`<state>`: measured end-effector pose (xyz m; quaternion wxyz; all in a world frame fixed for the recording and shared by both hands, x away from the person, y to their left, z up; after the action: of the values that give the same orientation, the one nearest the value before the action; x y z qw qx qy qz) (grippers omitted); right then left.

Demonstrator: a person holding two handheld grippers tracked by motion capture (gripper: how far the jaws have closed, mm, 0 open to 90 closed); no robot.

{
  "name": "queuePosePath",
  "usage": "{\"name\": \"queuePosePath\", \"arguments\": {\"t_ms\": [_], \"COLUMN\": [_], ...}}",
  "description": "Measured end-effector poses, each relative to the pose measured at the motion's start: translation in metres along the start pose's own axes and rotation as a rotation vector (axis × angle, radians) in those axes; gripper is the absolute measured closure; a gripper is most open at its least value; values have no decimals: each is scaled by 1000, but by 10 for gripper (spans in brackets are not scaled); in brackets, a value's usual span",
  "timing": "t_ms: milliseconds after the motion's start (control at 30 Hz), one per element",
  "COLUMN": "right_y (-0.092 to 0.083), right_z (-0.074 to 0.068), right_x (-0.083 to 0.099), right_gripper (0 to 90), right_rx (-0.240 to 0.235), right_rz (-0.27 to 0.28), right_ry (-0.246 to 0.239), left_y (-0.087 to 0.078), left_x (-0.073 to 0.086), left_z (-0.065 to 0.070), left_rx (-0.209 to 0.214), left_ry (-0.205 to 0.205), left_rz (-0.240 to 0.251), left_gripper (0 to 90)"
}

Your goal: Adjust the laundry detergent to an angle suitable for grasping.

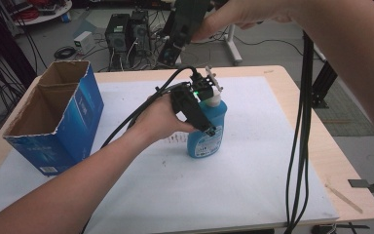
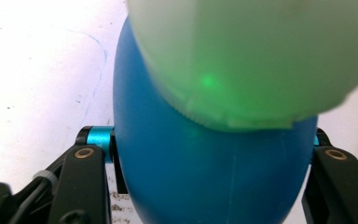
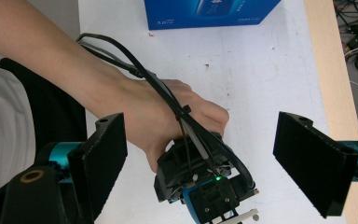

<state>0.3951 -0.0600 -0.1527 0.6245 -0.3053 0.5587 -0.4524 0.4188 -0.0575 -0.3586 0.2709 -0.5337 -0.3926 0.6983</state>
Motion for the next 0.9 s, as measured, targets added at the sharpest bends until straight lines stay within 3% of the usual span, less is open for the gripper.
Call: {"name": "queuePosePath", "arguments": {"t_ms": [300, 500, 800, 900], "right_y": [-1, -5, -11, -12], "right_z": [0, 1, 1, 1], "right_x": [0, 0, 0, 0], "right_gripper": [169, 169, 169, 169], "right_rx": [-3, 0, -16, -13], "right_rz": [6, 18, 57, 61], "right_ry": [0, 5, 13, 9], "left_y": [0, -4, -34, -45], "left_x": [0, 1, 9, 16], "left_z": [2, 2, 0, -1], "left_rx": [-7, 12, 67, 92], "left_ry": [36, 61, 118, 158], "left_rz": [1, 6, 37, 33], "left_gripper": [430, 431, 432, 432]}}
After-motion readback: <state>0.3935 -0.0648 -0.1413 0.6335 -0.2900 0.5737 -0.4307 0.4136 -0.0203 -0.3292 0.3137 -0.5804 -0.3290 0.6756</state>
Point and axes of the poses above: each handheld gripper's, and its own axes: y roughly forward along the jaws, x roughly out of its underside, z roughly to its right, the point moved 4 cm from there along y, roughly forward along the jaws, and after that the axes turned 7 degrees about x, right-handed, at the moved point
